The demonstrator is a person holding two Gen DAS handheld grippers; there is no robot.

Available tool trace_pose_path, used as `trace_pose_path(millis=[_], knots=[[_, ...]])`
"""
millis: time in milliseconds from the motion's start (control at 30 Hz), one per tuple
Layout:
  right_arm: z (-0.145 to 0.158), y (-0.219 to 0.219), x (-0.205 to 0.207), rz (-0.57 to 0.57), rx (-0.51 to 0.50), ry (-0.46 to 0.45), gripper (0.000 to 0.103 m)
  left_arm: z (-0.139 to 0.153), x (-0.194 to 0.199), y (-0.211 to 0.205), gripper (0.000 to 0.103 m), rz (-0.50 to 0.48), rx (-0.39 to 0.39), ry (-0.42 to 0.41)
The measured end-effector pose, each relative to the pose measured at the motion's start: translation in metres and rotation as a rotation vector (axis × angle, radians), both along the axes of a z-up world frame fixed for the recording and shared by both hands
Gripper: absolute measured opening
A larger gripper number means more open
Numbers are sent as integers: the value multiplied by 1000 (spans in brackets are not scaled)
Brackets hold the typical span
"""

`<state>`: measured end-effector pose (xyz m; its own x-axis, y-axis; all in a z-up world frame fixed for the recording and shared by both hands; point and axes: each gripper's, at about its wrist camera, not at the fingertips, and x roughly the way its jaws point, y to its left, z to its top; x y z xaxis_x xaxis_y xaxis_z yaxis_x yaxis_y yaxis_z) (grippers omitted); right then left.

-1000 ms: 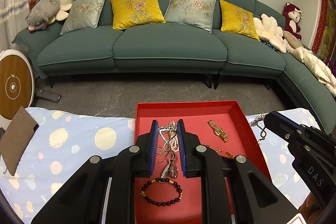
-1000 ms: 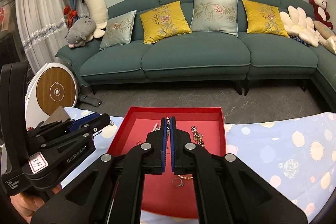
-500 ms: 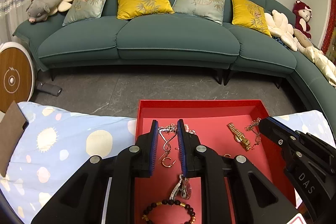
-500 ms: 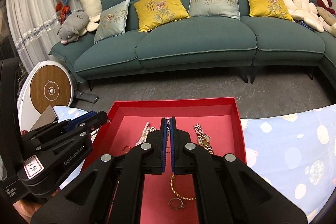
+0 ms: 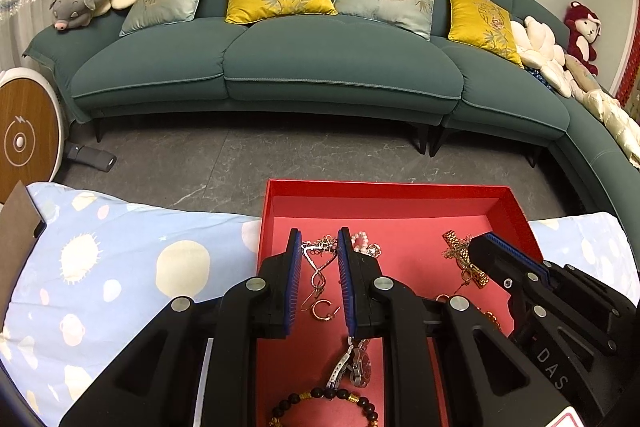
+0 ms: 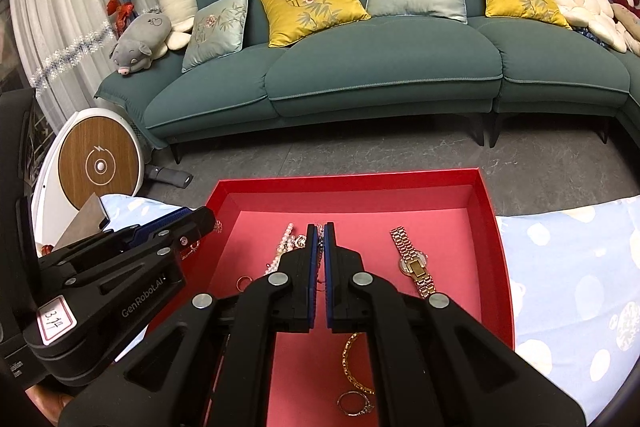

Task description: Organize jewelry

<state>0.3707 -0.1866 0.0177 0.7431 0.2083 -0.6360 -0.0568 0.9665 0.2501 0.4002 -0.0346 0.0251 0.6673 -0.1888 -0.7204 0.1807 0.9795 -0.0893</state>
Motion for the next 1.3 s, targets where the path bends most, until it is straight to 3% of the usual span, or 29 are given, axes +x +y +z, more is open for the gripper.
trace_pose_path(millis=[267, 1033, 1133, 1200, 1300], knots=[[0, 2, 3, 3, 1, 6, 3, 0, 3, 3, 16, 17, -18, 8], [13, 8, -9, -1, -33, -17, 6, 13, -11, -6, 18, 10, 29, -17], [20, 11, -14, -2, -50, -17, 9, 20, -16, -8, 18, 14, 50, -18], [28, 13, -22, -3, -71, -25, 21, 27, -23, -5, 18, 23, 54, -14], [46, 15, -38, -4, -100, -30, 22, 41, -37, 4, 18, 38, 63, -10]])
